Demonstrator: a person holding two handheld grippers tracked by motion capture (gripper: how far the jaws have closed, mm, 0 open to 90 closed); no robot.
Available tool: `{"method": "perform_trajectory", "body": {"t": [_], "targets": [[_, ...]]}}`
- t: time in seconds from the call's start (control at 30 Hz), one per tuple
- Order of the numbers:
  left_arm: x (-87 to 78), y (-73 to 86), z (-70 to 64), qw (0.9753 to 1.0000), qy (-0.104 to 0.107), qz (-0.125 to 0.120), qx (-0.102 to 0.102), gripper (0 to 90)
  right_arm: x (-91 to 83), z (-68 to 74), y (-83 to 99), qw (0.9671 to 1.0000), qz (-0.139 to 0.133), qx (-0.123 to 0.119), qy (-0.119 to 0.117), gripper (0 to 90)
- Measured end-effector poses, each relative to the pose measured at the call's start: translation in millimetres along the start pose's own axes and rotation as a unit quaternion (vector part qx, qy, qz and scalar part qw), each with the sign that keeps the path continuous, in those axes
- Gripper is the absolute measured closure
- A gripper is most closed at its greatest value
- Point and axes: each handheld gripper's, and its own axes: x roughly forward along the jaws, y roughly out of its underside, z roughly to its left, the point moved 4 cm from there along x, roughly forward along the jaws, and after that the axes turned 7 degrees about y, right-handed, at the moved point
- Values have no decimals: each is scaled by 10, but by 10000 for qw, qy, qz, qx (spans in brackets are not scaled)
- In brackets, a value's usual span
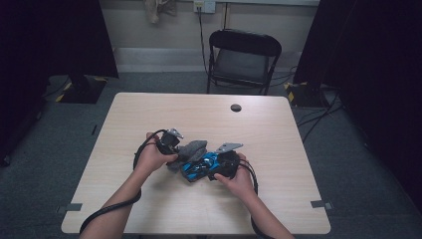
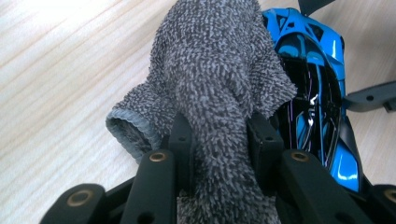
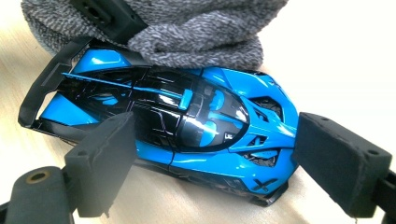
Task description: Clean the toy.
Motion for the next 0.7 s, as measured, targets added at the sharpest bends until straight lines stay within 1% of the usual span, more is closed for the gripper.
{"method": "perform_trajectory", "body": {"t": [0.03, 0.07, 0.17, 0.2, 0.23, 0.27, 0.4, 0.43, 0.5, 0.6, 0.67, 0.7], "targets": [[-12, 13, 5, 10000, 1, 13, 30, 682, 0, 2, 0, 10000, 1, 0, 3, 128], [-17, 25, 2, 10000, 4, -16, -8, 682, 0, 1, 0, 10000, 2, -1, 2, 128], [-50, 60, 11, 10000, 2, 28, -2, 682, 0, 1, -1, 10000, 5, -1, 3, 128], [-55, 72, 11, 10000, 12, -9, -43, 682, 0, 1, 0, 10000, 4, 3, 2, 128], [-69, 91, 21, 10000, 20, 19, -18, 682, 0, 1, 0, 10000, 4, 2, 3, 128], [-77, 103, 21, 10000, 23, 11, -45, 682, 0, 1, -1, 10000, 4, 0, 4, 128], [-112, 149, 15, 10000, 27, 0, -32, 682, 0, 1, -1, 10000, 5, -4, 3, 128], [-115, 155, 11, 10000, 25, -20, -51, 682, 0, 1, -1, 10000, 4, -6, 2, 129], [-135, 170, 6, 10000, 13, -6, -13, 682, 0, 0, -2, 10000, 5, -12, -1, 129], [-155, 184, -2, 10000, 7, -20, -30, 682, 0, 0, -2, 10000, 9, -9, -1, 129], [-169, 195, -1, 10000, 1, -18, 2, 682, 0, 0, -3, 10000, 15, -17, 4, 128], [-172, 199, -5, 10000, -4, -39, -34, 682, -1, 0, -4, 10000, 22, -17, 3, 128]]}}
